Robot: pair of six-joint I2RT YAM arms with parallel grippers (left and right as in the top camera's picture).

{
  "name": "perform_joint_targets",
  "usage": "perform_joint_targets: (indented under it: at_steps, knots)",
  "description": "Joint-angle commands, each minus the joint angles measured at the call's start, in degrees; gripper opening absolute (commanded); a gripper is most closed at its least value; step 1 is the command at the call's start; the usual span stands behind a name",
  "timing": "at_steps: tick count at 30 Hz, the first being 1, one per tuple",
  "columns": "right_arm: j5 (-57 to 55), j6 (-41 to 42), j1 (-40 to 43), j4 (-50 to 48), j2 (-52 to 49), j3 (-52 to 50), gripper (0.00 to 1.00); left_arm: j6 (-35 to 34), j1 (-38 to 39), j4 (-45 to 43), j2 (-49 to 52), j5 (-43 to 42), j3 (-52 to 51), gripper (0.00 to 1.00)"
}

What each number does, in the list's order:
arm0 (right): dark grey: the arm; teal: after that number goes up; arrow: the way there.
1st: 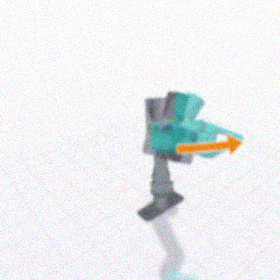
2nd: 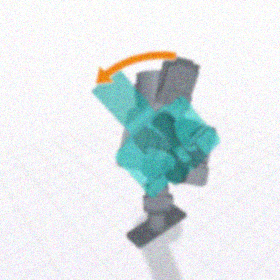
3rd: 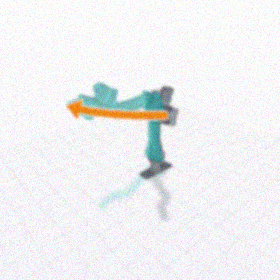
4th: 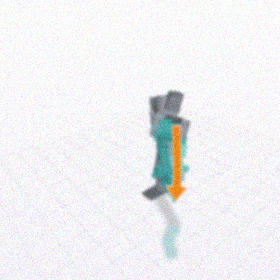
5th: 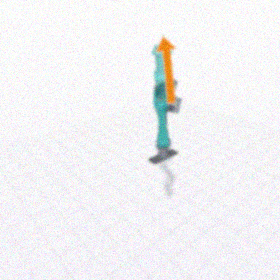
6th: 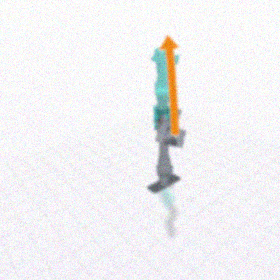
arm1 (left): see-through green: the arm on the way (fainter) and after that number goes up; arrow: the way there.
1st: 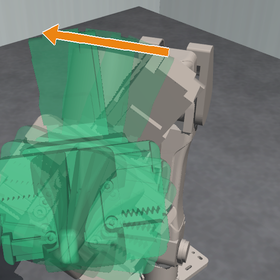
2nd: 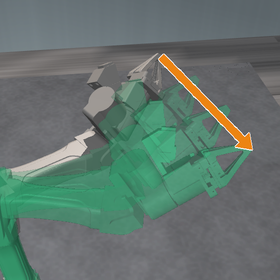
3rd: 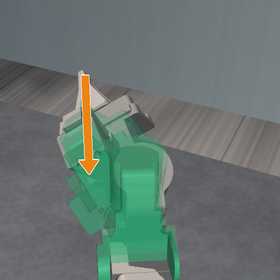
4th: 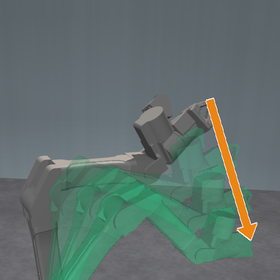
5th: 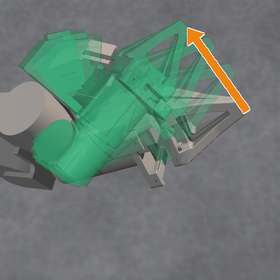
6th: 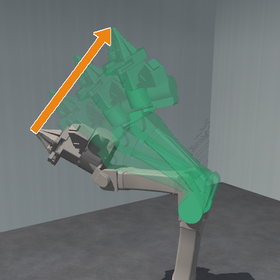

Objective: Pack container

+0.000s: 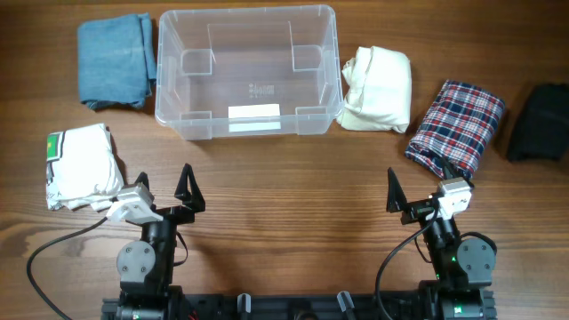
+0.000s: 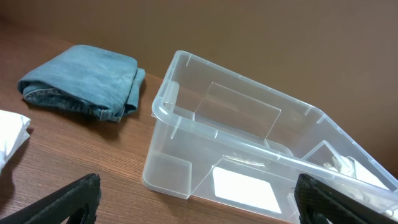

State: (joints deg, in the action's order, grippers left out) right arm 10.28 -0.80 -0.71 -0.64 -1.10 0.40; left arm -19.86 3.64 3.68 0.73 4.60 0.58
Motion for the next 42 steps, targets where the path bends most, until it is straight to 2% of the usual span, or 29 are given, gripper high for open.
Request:
perform_joint_targets:
  at_steps: [1, 24, 26, 30, 32, 35, 38, 40, 42]
  knots:
    - [-0.33, -0.70, 0.02, -0.13, 0.09, -0.11, 1.00, -0.31, -0.28, -0.04, -0.35, -0.07, -0.26, 1.00]
    - [-0.44, -1.03, 0.02, -0.22, 0.09, -0.11, 1.00, -0.31, -0.28, -0.04, -0.35, -0.09, -0.26, 1.00]
    - [1.86, -0.33, 0.02, -3.37, 0.09, -0.09, 1.00, -0.31, -0.28, -0.04, -0.35, -0.09, -0.26, 1.00]
    - [2.10, 0.90, 0.04, -3.17, -2.10, 5.31, 1.00, -0.31, -0.28, -0.04, -0.35, -0.07, -0.26, 1.00]
    - [3.21, 1.01, 0.04, -2.71, -8.94, 11.21, 1.00, -0.31, -0.28, -0.04, -0.35, -0.07, -0.26, 1.00]
    - [8.26, 0.98, 0.04, 1.88, -30.95, 26.97, 1.00, -0.31, -0.28, -0.04, -0.35, -0.07, -0.26, 1.00]
    - [10.60, 0.85, 0.04, 10.84, -50.90, 45.20, 1.00, -0.31, -0.28, -0.04, -0.35, -0.09, -0.26, 1.00]
    - [10.43, -2.60, 0.50, 16.76, -63.82, 57.37, 1.00, -0.31, -0.28, -0.04, -0.35, -0.07, -0.26, 1.00]
    - [11.63, -4.24, 1.27, 19.32, -73.64, 65.20, 1.00, -0.31, -0.28, -0.04, -0.35, -0.09, -0.26, 1.00]
